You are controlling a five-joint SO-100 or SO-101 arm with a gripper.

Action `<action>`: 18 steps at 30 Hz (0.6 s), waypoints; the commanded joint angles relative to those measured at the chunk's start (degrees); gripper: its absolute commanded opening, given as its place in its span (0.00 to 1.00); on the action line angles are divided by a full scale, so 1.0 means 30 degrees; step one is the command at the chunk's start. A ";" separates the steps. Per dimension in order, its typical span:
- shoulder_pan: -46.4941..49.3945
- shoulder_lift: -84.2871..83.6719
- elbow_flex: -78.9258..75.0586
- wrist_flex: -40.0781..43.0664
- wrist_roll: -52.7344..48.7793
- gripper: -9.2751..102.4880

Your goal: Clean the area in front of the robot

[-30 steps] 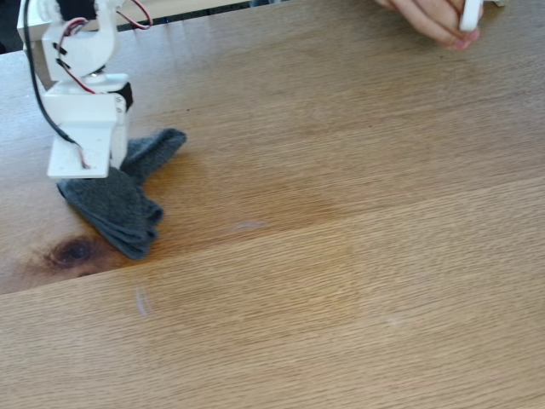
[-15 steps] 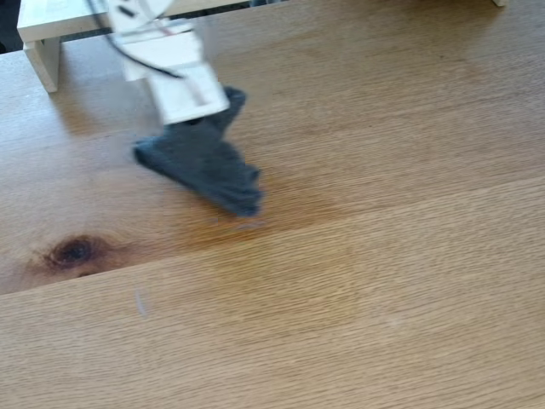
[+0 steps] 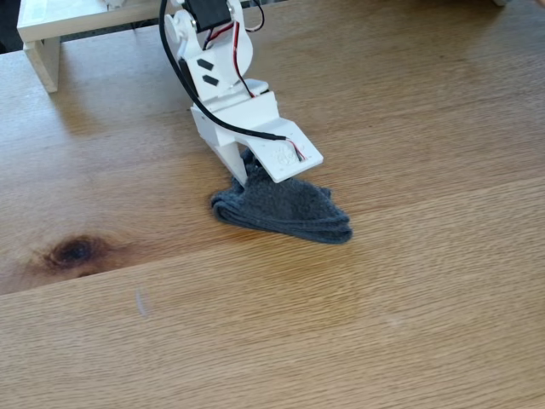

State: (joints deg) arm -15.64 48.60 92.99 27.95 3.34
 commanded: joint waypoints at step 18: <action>0.6855 0.1494 -0.7500 0.7559 0.0029 0.08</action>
State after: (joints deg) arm 0.09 42.19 71.02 44.65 4.22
